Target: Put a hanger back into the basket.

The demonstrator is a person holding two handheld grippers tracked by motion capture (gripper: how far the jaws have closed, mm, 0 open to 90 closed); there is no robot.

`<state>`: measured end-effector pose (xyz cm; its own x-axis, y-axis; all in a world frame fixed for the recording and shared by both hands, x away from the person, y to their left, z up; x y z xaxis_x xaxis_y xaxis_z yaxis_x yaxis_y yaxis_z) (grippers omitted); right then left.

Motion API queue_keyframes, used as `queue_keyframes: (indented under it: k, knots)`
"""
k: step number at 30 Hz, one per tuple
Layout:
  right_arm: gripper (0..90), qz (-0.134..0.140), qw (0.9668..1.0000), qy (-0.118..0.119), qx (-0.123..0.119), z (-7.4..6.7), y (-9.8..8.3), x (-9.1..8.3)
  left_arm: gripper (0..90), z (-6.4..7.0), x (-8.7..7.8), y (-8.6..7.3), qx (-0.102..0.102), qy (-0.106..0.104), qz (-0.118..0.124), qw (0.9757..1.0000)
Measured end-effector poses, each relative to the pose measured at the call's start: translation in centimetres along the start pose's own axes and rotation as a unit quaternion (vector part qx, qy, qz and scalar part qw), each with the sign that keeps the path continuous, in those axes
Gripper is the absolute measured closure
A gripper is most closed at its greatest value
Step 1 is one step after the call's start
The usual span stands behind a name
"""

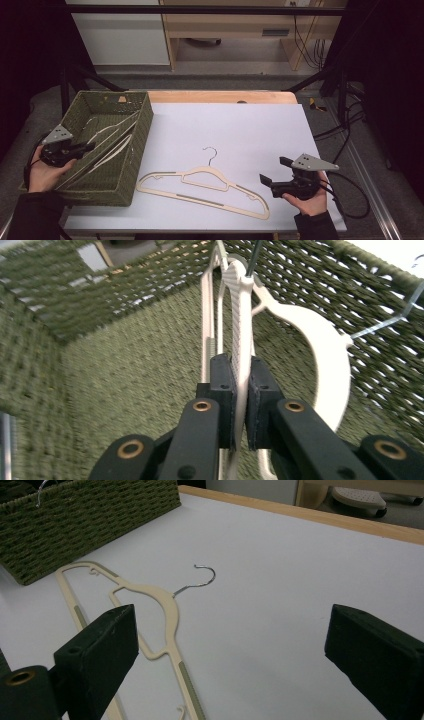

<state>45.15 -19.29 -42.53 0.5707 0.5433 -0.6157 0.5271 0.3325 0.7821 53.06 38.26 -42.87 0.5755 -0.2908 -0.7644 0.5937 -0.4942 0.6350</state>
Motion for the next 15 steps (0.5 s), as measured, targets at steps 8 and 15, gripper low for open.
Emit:
queue_keyframes:
  k: [8, 15]
  knots:
    - [7.6, -0.001, 1.0, 0.0, 0.001, -0.1, 0.0, 0.1, 74.5, 1.8, 0.9, -0.2, 0.01, -0.015, -0.042, 0.999]
    - [8.0, -0.003, 1.0, 0.001, -0.002, -0.2, -0.1, 0.1, 59.8, 2.6, 1.5, -0.2, 0.041, -0.008, -0.063, 0.9971]
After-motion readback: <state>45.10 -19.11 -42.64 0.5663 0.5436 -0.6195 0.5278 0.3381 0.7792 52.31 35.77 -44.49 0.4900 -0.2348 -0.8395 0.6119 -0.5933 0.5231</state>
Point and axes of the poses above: each handheld gripper's, and its own axes: x roughly forward along the jaws, y roughly out of its top, z roughly to its right, the point moved 7 cm from there along x, roughly forward along the jaws, and after that the axes turned 12 degrees about -z, right-handed, at the moved point
